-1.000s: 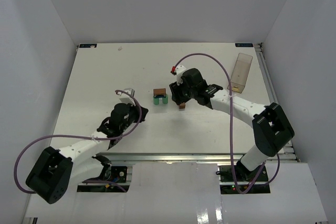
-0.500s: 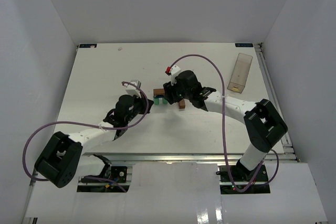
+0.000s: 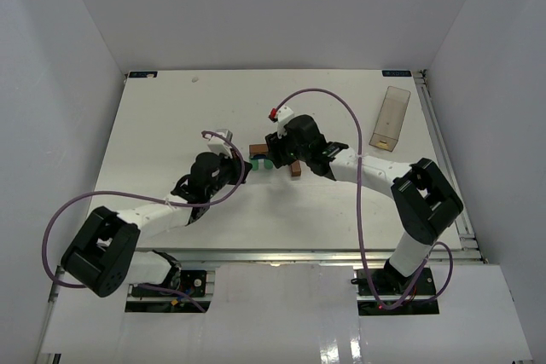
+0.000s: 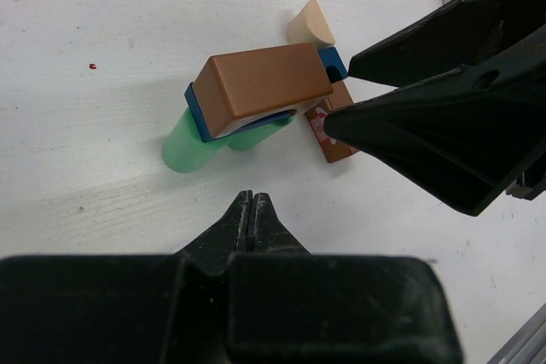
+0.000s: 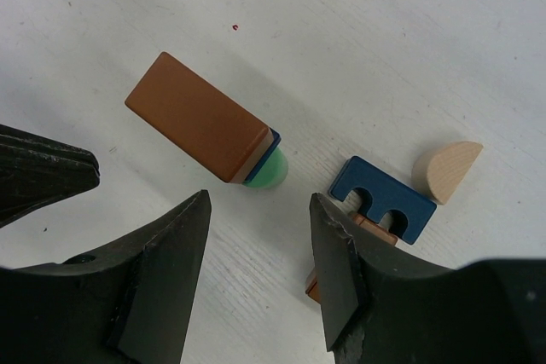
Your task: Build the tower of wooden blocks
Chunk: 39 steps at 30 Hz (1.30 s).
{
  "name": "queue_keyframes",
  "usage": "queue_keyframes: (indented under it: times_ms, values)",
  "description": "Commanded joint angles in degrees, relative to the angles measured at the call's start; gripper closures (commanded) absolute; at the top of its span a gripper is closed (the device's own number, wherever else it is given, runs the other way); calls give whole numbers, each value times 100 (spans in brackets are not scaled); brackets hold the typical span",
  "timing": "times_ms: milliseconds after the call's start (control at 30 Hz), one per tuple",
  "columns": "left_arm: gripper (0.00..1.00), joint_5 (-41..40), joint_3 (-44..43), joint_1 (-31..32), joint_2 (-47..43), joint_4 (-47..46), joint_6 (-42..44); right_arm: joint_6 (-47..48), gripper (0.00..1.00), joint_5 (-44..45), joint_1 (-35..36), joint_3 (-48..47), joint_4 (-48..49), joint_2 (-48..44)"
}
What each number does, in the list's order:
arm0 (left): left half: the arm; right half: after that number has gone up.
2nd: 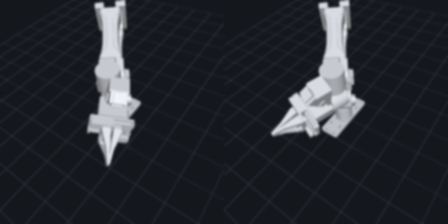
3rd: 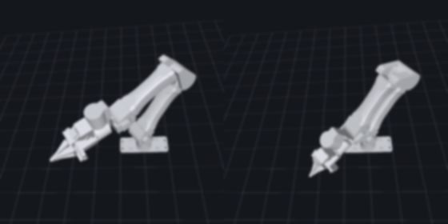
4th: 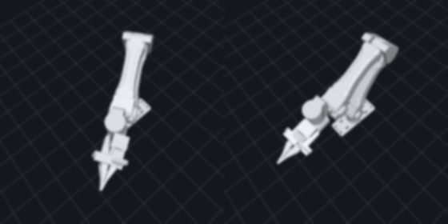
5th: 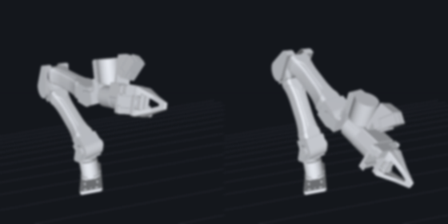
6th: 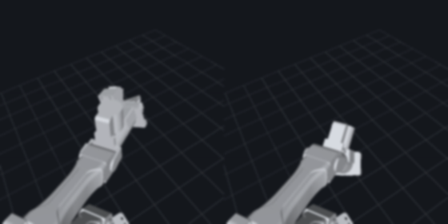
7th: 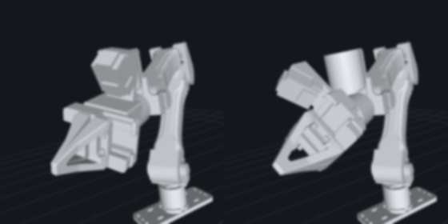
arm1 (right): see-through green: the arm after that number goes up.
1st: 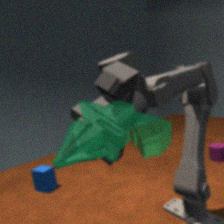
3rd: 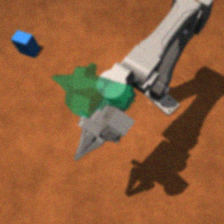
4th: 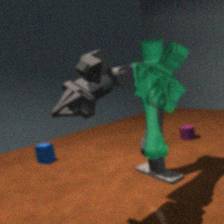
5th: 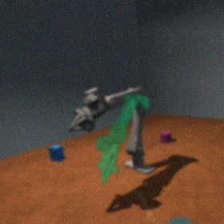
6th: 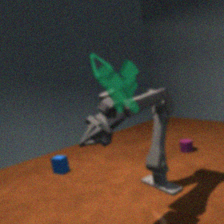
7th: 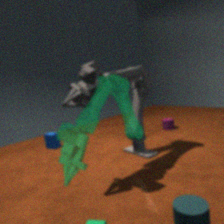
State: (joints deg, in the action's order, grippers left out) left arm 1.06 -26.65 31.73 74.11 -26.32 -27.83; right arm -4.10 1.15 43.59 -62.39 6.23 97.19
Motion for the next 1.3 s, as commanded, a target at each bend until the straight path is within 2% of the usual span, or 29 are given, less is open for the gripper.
queue_keyframes:
  times_ms: [0,467,1267]
  values:
    - [100,38,-242,-15,72,-231,76,38,43,102,18,-95,300,131]
    - [100,-211,-368,-20,303,-272,155,85,43,184,18,-157,300,195]
    - [100,-182,-347,-26,423,-382,173,146,44,295,21,-294,294,336]
